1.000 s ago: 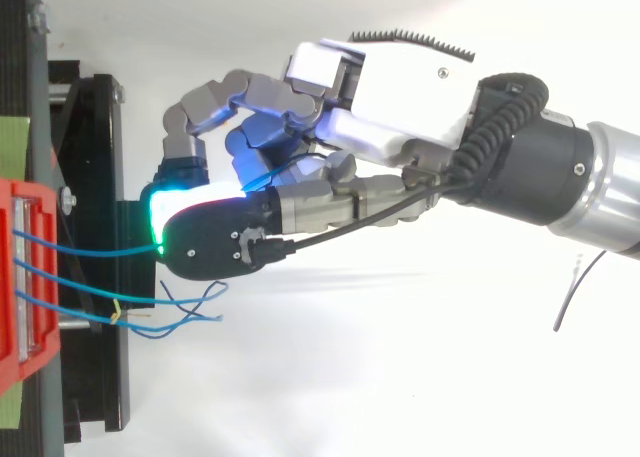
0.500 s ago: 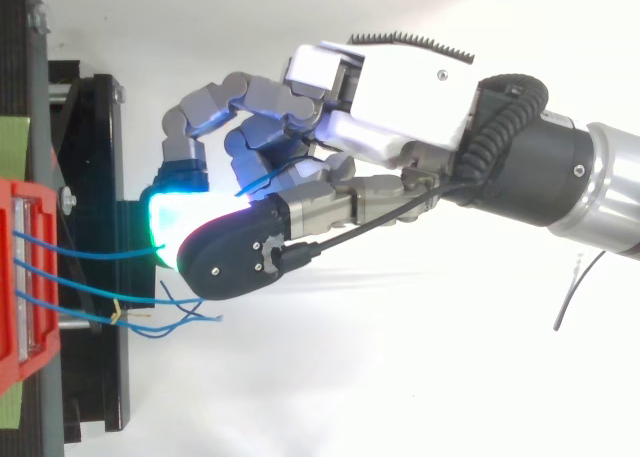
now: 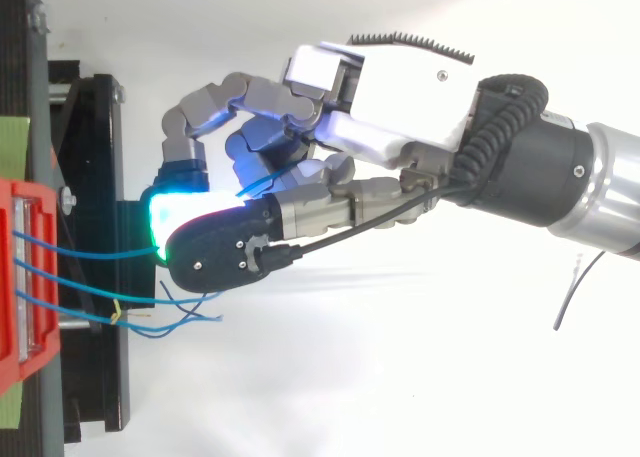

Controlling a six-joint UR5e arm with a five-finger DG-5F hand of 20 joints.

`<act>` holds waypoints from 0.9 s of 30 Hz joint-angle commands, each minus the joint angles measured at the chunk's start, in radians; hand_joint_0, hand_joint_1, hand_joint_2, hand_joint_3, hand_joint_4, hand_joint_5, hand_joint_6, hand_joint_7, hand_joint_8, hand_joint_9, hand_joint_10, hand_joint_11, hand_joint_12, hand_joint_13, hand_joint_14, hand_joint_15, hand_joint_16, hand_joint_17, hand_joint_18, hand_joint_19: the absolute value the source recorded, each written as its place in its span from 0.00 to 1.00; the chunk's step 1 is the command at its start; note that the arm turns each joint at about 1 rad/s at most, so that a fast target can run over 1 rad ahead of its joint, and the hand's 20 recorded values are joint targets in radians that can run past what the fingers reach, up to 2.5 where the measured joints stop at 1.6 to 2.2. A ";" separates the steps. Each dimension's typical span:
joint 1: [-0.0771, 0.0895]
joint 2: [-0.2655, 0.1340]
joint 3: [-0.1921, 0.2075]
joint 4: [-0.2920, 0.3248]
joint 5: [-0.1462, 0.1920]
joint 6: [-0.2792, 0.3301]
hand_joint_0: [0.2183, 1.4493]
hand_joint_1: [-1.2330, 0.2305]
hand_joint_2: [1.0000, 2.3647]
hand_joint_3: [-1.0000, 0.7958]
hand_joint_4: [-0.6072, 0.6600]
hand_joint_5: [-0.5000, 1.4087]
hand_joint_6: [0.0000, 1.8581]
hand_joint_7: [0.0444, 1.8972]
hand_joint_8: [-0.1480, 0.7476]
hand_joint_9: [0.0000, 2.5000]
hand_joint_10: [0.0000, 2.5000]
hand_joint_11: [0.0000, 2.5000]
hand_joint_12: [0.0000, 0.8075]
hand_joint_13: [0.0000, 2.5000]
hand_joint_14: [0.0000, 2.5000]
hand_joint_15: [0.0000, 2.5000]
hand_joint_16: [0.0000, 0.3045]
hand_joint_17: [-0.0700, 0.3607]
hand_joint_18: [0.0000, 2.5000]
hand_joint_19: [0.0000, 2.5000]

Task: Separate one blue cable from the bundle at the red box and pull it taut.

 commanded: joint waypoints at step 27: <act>0.002 0.000 0.000 0.005 -0.001 0.000 0.29 0.30 0.02 0.51 0.50 0.21 0.48 0.65 0.42 0.32 1.00 1.00 0.56 0.46 1.00 0.71 0.15 0.40 0.68 0.60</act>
